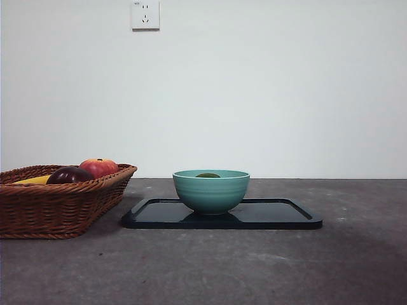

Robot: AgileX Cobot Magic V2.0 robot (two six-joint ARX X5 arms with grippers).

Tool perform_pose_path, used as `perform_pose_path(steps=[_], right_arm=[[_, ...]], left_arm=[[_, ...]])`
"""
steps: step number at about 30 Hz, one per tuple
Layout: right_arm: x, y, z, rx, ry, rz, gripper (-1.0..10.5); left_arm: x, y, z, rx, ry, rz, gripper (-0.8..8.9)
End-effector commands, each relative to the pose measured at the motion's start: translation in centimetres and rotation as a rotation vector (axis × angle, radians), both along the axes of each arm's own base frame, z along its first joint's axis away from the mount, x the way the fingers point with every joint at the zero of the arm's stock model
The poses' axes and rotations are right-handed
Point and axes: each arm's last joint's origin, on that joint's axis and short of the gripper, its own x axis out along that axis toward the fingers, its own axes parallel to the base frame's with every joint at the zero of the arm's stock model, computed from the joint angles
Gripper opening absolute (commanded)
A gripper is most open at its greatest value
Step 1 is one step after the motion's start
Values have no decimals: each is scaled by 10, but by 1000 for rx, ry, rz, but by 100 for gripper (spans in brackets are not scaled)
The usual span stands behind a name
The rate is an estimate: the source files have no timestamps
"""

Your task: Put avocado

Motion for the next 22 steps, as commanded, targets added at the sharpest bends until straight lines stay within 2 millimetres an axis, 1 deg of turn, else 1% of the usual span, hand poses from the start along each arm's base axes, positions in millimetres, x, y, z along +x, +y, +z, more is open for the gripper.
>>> perform_pose_path(steps=[1, 4, 6, 15, 22], right_arm=[[0, -2, -14, 33, -12, -25, 10], [1, -3, -33, 41, 22, -40, 10], [-1, -4, -37, 38, 71, -45, 10], [-2, -4, -39, 57, 87, -51, 10], [-3, -4, -43, 146, 124, -58, 10]], left_arm=[[1, 0, -8, 3, 26, 7, 18], [1, 0, -8, 3, 26, 7, 19], [1, 0, -8, 3, 26, 7, 19], [1, 0, -8, 3, 26, 7, 19], [1, 0, -8, 3, 26, 7, 18]])
